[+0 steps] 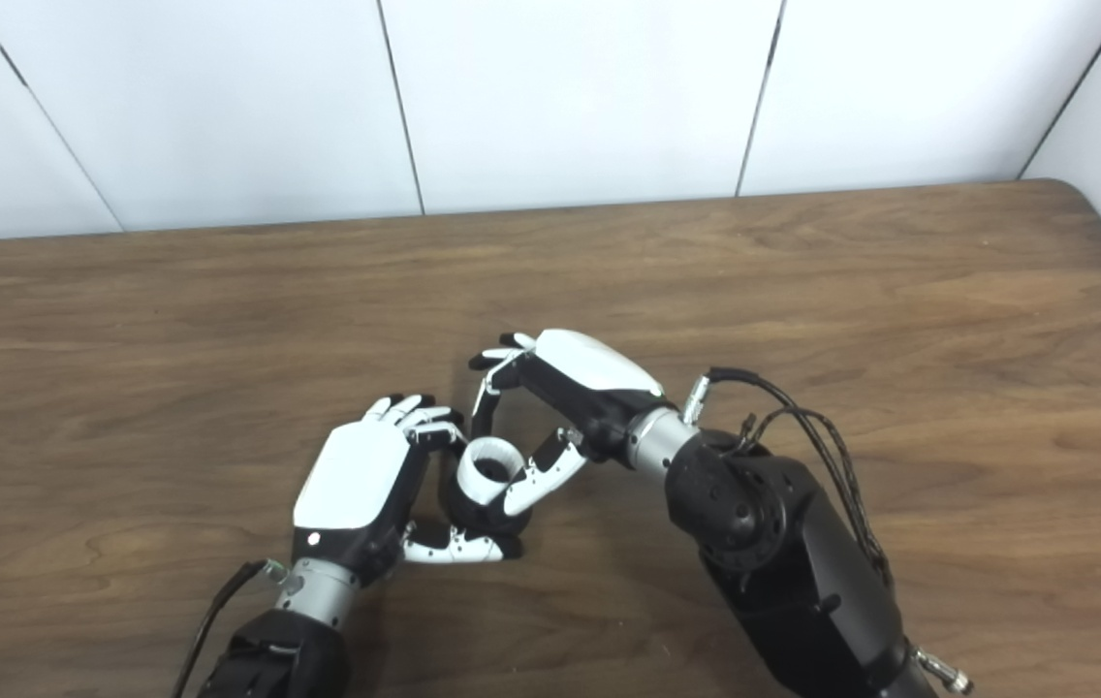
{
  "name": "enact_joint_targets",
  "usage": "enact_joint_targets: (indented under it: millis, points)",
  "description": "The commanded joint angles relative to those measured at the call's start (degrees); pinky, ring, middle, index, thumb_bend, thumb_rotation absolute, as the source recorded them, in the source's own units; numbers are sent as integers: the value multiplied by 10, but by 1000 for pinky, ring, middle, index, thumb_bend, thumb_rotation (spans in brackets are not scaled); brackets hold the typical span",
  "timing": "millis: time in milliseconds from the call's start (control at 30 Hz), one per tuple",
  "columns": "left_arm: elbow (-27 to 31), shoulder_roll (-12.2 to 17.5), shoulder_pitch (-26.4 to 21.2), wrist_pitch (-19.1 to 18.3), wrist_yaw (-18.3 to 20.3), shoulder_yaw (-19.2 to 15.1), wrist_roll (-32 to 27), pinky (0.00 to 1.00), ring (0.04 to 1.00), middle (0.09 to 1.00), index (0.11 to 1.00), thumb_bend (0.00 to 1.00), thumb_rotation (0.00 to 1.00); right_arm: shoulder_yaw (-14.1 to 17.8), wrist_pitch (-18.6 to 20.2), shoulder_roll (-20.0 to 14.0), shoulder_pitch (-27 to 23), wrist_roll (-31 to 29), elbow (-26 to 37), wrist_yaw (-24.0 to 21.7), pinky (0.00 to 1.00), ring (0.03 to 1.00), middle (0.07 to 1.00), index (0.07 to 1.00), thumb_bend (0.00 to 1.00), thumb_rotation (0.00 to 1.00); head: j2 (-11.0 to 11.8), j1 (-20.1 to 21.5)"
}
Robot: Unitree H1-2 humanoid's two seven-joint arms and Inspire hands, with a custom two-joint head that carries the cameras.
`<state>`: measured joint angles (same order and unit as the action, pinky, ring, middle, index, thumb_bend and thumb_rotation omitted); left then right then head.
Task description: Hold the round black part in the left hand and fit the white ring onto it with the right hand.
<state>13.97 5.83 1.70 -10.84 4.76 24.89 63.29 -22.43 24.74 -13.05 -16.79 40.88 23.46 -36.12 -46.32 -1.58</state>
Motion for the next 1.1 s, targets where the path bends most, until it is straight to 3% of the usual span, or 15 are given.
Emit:
enact_joint_targets:
  millis: [0, 1067]
  points:
    - [2, -6, -5, 3, 3, 8, 5, 942, 895, 802, 486, 523, 52, 3, -9, 3, -19, -1, 10, 15, 1000, 1000, 895, 484, 524, 132, -1, -1]
    - [4, -14, -9, -4, 6, 9, 10, 944, 894, 801, 485, 523, 52, 2, -5, -6, -17, -4, 11, 9, 1000, 1000, 885, 483, 524, 132, -9, -4]
